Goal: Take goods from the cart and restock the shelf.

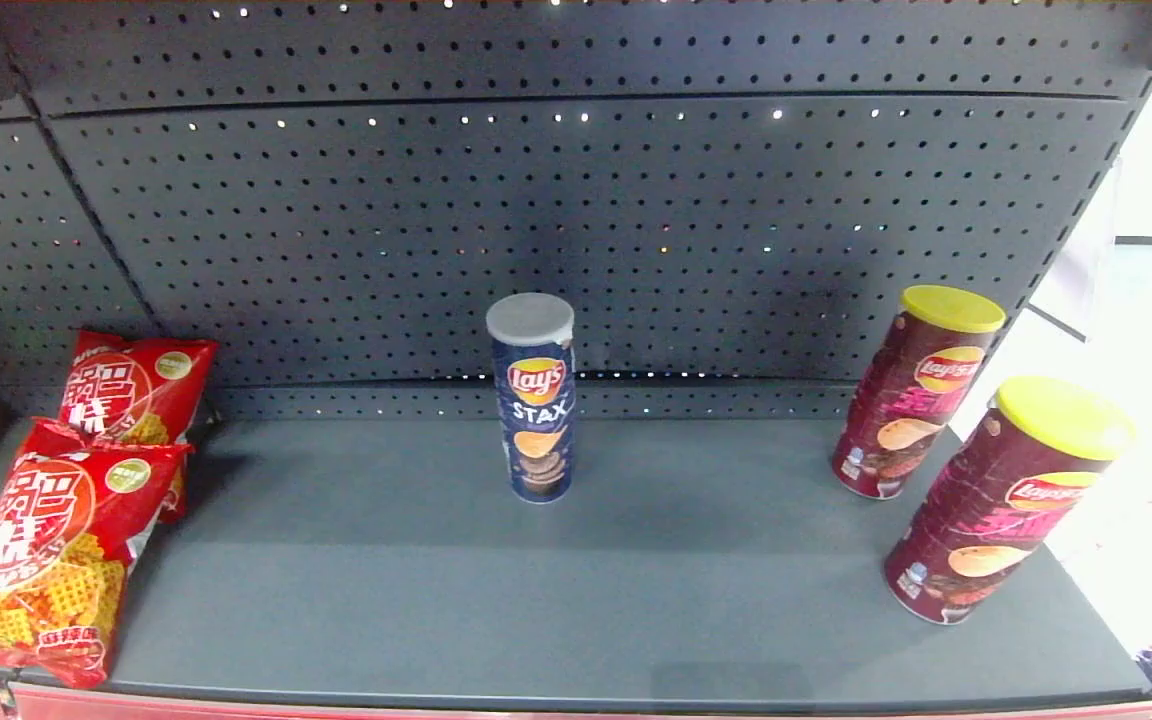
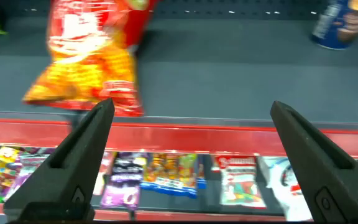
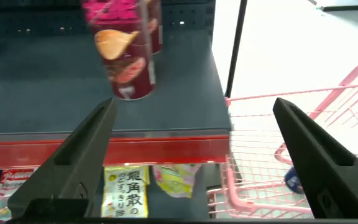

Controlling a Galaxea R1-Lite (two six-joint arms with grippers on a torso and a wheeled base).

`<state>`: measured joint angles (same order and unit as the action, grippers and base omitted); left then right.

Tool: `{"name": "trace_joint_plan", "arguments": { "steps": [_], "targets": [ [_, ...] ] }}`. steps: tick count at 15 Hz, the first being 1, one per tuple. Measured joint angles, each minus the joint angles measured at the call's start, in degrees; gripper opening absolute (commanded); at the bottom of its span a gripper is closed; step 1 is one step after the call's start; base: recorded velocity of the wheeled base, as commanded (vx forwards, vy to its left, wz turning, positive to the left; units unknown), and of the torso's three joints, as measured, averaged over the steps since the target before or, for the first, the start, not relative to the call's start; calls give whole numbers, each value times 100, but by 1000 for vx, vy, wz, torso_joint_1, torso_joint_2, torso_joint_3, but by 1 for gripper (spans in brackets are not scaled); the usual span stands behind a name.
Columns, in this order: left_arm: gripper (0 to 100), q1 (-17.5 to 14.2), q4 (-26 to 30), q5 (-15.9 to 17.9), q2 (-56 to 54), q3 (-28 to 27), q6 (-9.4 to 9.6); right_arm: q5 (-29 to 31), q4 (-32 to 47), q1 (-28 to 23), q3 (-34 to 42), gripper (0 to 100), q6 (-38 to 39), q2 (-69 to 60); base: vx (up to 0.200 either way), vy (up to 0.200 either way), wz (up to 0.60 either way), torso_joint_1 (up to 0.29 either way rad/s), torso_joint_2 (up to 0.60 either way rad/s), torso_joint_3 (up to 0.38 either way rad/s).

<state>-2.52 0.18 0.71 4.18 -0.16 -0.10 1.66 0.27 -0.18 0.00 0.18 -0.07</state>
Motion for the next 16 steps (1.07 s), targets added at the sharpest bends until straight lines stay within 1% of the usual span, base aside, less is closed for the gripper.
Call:
{"name": "trace_joint_plan", "arguments": {
  "steps": [16],
  "targets": [
    [100,0,0,0,0,-2,-6,0,0,0,0,100,-2,0,0,-200,0,3,2,1]
  ]
}}
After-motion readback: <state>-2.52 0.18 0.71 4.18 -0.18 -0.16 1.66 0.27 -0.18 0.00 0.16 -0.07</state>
